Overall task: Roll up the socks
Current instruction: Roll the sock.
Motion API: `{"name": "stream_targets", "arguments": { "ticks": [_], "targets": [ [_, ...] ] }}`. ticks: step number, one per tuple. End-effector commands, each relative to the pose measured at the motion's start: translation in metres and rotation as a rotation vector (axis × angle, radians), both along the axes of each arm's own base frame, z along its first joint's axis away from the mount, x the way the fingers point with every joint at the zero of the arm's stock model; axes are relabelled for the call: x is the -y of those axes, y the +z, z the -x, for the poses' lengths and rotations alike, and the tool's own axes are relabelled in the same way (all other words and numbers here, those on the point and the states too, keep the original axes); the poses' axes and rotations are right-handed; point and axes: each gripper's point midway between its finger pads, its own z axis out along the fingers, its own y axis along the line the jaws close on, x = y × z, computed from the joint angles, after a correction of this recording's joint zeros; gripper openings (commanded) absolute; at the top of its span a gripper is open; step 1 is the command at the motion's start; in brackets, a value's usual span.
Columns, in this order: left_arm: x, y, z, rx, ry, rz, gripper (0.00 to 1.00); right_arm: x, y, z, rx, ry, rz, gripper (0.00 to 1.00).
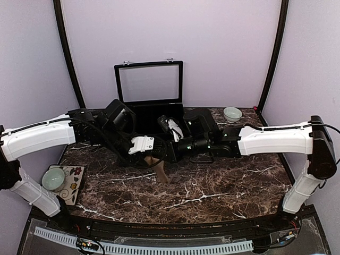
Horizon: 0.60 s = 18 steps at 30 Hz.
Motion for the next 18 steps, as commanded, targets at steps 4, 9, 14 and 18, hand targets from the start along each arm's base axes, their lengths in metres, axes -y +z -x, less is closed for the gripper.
{"name": "stream_targets", "arguments": {
  "ticks": [4,9,14,18],
  "targets": [
    [-0.013,0.059,-0.030,0.272,0.079,0.049,0.32,0.011,-0.012,0.007,-0.071,-0.009,0.067,0.00],
    [-0.016,0.089,-0.032,0.309,0.115,0.092,0.93,0.016,-0.022,0.005,-0.089,-0.043,0.103,0.00],
    [-0.001,0.075,0.003,0.117,0.004,0.126,0.99,0.006,-0.008,0.000,-0.114,-0.063,0.053,0.00],
    [0.001,0.058,0.002,0.118,0.008,0.107,0.99,-0.006,0.008,0.004,-0.154,-0.033,-0.023,0.00]
  ]
}}
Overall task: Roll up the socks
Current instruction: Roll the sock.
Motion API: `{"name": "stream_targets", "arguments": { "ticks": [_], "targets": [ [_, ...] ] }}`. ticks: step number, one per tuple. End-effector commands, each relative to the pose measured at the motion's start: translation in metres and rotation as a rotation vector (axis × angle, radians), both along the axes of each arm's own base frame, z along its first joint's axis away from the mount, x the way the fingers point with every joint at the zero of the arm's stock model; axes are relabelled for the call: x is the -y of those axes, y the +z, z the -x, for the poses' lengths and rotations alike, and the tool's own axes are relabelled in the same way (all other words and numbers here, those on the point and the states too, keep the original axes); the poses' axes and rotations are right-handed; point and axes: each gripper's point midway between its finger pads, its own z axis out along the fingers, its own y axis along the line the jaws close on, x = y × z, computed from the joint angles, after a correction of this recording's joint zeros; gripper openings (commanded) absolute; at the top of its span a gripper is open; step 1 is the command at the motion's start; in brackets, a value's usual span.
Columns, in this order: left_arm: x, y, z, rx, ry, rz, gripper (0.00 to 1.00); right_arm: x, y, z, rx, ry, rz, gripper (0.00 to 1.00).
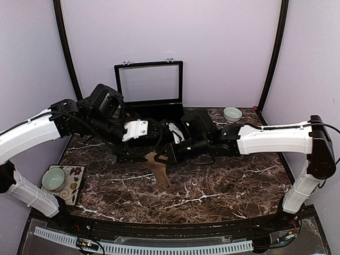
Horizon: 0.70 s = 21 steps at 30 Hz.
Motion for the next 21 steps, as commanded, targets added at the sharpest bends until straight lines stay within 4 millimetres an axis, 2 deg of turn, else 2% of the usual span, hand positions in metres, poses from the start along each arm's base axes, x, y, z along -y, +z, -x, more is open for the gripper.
{"name": "stream_targets", "arguments": {
  "ticks": [1,6,8,10,12,19,21],
  "targets": [
    [0.001,-0.023,0.013,-0.066,-0.023,-0.027,0.99,-0.020,0.033,0.000,-0.041,0.010,-0.143,0.00],
    [0.002,-0.025,0.006,-0.025,-0.022,-0.037,0.96,-0.028,0.045,0.006,-0.077,0.036,-0.222,0.00],
    [0.004,-0.024,0.005,-0.019,-0.029,-0.039,0.89,-0.030,0.048,0.006,-0.085,0.038,-0.236,0.00],
    [0.007,-0.025,0.007,-0.024,-0.039,-0.047,0.77,-0.032,0.052,0.006,-0.091,0.041,-0.255,0.00],
    [0.008,-0.030,0.007,-0.020,-0.042,-0.072,0.72,-0.035,0.055,0.006,-0.092,0.047,-0.267,0.00],
    [0.002,-0.044,-0.001,0.028,-0.009,-0.114,0.73,-0.037,0.060,0.007,-0.110,0.048,-0.309,0.00],
    [-0.002,-0.047,-0.009,0.072,0.019,-0.137,0.73,-0.036,0.060,0.008,-0.115,0.049,-0.319,0.00]
  ]
}}
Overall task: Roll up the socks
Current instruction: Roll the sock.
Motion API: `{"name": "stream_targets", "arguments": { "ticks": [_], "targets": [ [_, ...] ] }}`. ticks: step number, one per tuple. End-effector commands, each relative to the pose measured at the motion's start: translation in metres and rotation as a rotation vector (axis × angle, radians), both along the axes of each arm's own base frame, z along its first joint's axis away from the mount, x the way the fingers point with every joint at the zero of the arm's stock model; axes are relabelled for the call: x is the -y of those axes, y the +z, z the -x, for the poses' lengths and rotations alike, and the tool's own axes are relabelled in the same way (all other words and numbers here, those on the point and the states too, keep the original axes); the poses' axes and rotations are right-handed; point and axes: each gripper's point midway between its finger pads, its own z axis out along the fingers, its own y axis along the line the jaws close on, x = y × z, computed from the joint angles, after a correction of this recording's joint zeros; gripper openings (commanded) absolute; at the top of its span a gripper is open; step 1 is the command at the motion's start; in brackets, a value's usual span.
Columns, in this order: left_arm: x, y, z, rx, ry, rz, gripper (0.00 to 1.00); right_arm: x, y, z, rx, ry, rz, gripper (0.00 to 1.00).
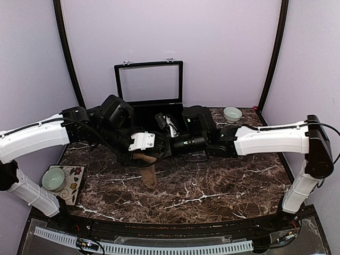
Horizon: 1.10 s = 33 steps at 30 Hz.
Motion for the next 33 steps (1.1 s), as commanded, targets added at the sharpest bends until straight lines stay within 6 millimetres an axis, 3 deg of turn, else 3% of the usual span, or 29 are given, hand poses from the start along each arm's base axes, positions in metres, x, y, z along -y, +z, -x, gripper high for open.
{"name": "stream_targets", "arguments": {
  "ticks": [1,8,16,18,20,21,23,26,27,29,33],
  "targets": [
    [-0.008,-0.004,-0.016,0.102,0.047,-0.039,0.72,-0.005,0.020,0.001,0.008,0.011,-0.098,0.00],
    [-0.012,0.011,-0.042,0.245,0.129,-0.032,0.46,-0.004,0.014,0.004,-0.011,0.011,-0.097,0.00],
    [-0.018,0.016,-0.050,0.318,0.138,-0.060,0.27,0.000,0.011,0.004,-0.025,0.000,-0.088,0.00],
    [-0.020,0.014,-0.050,0.335,0.131,-0.072,0.21,0.003,-0.002,0.006,-0.044,-0.007,-0.061,0.00],
    [-0.020,0.011,-0.047,0.321,0.111,-0.080,0.09,0.005,-0.005,0.005,-0.049,-0.015,-0.052,0.00],
    [-0.019,0.008,-0.041,0.293,0.095,-0.081,0.01,0.006,-0.006,0.005,-0.045,-0.018,-0.047,0.00],
    [-0.018,0.004,-0.027,0.206,0.054,-0.076,0.00,0.009,0.000,0.004,-0.002,-0.023,-0.046,0.01],
    [-0.016,-0.006,0.002,0.019,-0.009,-0.075,0.00,0.022,0.008,0.001,0.127,-0.035,-0.022,0.28],
    [-0.015,-0.009,0.010,-0.045,-0.021,-0.079,0.00,0.028,0.017,0.002,0.200,-0.023,-0.026,0.32],
    [-0.014,-0.015,0.019,-0.166,-0.023,-0.089,0.00,0.036,0.027,0.005,0.291,-0.010,-0.036,0.32],
    [-0.008,-0.004,0.029,-0.406,-0.032,-0.028,0.00,0.053,0.040,0.011,0.412,-0.002,-0.066,0.27]
  ]
}}
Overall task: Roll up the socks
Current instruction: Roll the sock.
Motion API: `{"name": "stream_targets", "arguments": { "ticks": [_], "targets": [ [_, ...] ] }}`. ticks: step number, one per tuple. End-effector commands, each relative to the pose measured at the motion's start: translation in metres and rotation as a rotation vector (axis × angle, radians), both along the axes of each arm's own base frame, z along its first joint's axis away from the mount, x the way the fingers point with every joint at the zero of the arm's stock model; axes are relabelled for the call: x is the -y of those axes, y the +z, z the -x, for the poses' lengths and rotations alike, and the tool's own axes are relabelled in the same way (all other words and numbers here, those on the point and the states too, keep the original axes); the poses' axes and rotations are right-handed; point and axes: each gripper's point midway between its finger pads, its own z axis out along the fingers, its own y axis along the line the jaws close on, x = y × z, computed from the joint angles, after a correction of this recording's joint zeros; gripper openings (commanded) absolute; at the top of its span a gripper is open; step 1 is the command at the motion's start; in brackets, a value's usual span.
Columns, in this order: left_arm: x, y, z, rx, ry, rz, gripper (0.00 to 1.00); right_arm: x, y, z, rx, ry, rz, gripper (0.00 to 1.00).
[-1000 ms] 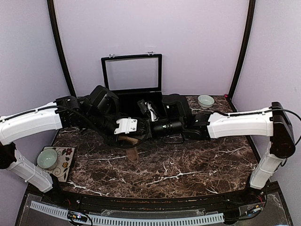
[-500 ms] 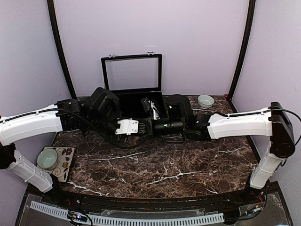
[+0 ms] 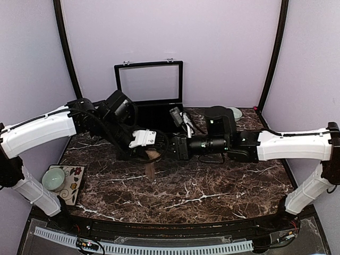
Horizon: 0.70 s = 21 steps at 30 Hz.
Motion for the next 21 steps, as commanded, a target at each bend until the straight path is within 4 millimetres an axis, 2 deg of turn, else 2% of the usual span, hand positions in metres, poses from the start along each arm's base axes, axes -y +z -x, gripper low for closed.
{"name": "stream_targets", "arguments": {
  "ticks": [1,3,4,7,9,11,13,16,19,21],
  "targets": [
    [-0.001,0.007,0.034,-0.387,-0.009,0.047,0.00,0.019,0.018,0.006,0.219,0.018,-0.018,0.29],
    [0.002,0.011,0.042,-0.514,-0.026,0.065,0.00,0.026,0.023,0.016,0.302,0.051,-0.025,0.39],
    [0.003,0.012,0.044,-0.558,-0.026,0.061,0.00,0.030,0.027,0.023,0.348,0.081,-0.035,0.40],
    [0.006,0.017,0.053,-0.678,-0.048,0.072,0.00,0.038,0.038,0.036,0.435,0.124,-0.055,0.39],
    [0.008,0.021,0.058,-0.739,-0.060,0.096,0.00,0.038,0.046,0.044,0.476,0.151,-0.058,0.36],
    [0.009,0.021,0.059,-0.764,-0.060,0.096,0.00,0.034,0.046,0.052,0.512,0.179,-0.040,0.36],
    [0.010,0.019,0.058,-0.777,-0.052,0.088,0.00,0.028,0.043,0.058,0.533,0.196,-0.025,0.36],
    [0.013,0.019,0.058,-0.815,-0.046,0.083,0.00,0.018,0.032,0.057,0.528,0.197,0.007,0.36],
    [0.013,0.021,0.059,-0.845,-0.043,0.077,0.00,0.009,0.021,0.053,0.546,0.173,0.054,0.40],
    [0.013,0.020,0.061,-0.858,-0.042,0.076,0.00,0.002,0.020,0.052,0.559,0.162,0.059,0.40]
  ]
}}
